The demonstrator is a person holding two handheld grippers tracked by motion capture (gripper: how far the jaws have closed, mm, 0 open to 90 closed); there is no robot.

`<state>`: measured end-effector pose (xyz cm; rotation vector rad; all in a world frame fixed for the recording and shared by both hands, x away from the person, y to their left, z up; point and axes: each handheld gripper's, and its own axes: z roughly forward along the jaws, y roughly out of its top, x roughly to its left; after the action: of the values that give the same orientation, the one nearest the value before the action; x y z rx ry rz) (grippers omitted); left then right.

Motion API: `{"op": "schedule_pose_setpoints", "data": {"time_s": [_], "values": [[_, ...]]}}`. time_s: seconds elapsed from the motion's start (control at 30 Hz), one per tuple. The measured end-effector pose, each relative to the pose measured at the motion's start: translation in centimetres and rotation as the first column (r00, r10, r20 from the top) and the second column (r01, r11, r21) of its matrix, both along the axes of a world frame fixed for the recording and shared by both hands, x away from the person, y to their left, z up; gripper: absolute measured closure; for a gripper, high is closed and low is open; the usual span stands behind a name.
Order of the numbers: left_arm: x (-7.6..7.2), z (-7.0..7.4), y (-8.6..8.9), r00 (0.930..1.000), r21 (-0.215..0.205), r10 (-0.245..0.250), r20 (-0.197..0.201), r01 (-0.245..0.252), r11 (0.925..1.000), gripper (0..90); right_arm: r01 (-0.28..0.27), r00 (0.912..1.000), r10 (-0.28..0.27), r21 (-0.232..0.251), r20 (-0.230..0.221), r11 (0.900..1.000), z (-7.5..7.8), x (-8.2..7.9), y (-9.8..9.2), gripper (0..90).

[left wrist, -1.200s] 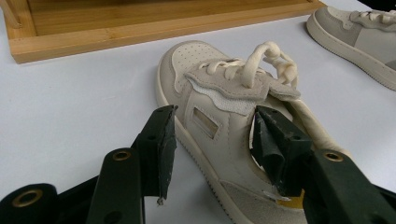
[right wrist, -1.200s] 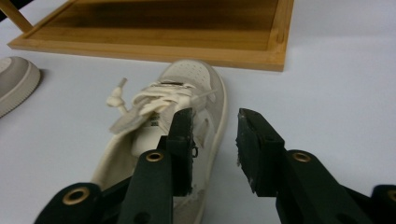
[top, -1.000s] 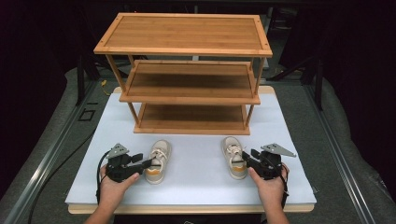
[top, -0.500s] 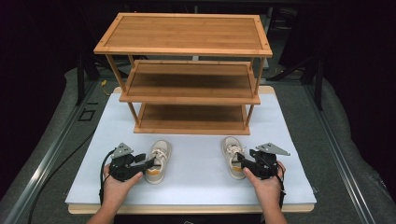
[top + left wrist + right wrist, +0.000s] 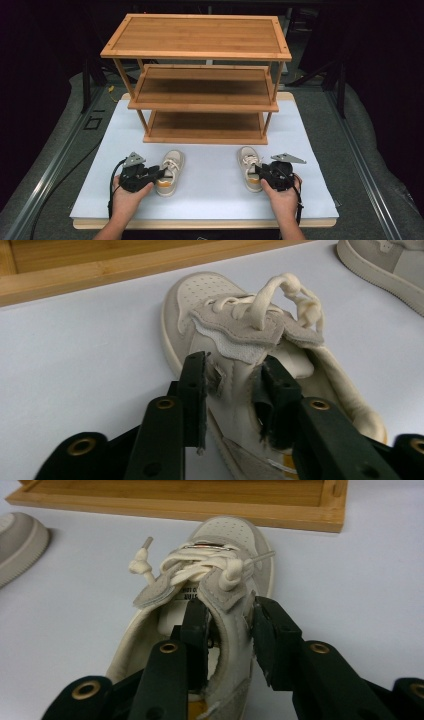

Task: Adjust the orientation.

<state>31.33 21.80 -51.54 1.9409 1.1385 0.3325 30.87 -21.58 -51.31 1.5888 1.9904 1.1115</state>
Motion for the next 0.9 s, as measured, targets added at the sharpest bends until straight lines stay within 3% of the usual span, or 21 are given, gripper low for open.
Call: {"op": "schedule_pose_setpoints", "data": {"time_s": [0.23, 0.43, 0.63, 0.9], "values": [[0.1, 0.1, -1.1, 1.0, 0.001, -0.007, 0.001, 0.007, 1.0, 72.0, -0.05, 0.9988, 0.05, 0.009, -0.001, 0.999, 0.1, -0.3, 2.1, 70.6], [0.3, 0.0, -2.1, 0.9998, -0.02, -0.018, -0.007, 0.017, 0.9997, 72.9, -0.111, 0.9938, 0.111, 0.071, 0.0, 0.991, 0.0, -0.5, 4.5, 71.9], [0.3, 0.1, -3.0, 0.9994, -0.024, -0.033, -0.013, 0.033, 0.9992, 73.1, -0.14, 0.9901, 0.14, 0.057, 0.012, 0.989, -0.1, -0.5, 6.8, 72.4], [0.2, -0.1, -4.1, 0.9979, -0.042, -0.063, -0.018, 0.062, 0.9972, 73.0, -0.162, 0.9867, 0.161, 0.055, 0.023, 0.985, -0.2, -0.6, 8.1, 72.4]]}}
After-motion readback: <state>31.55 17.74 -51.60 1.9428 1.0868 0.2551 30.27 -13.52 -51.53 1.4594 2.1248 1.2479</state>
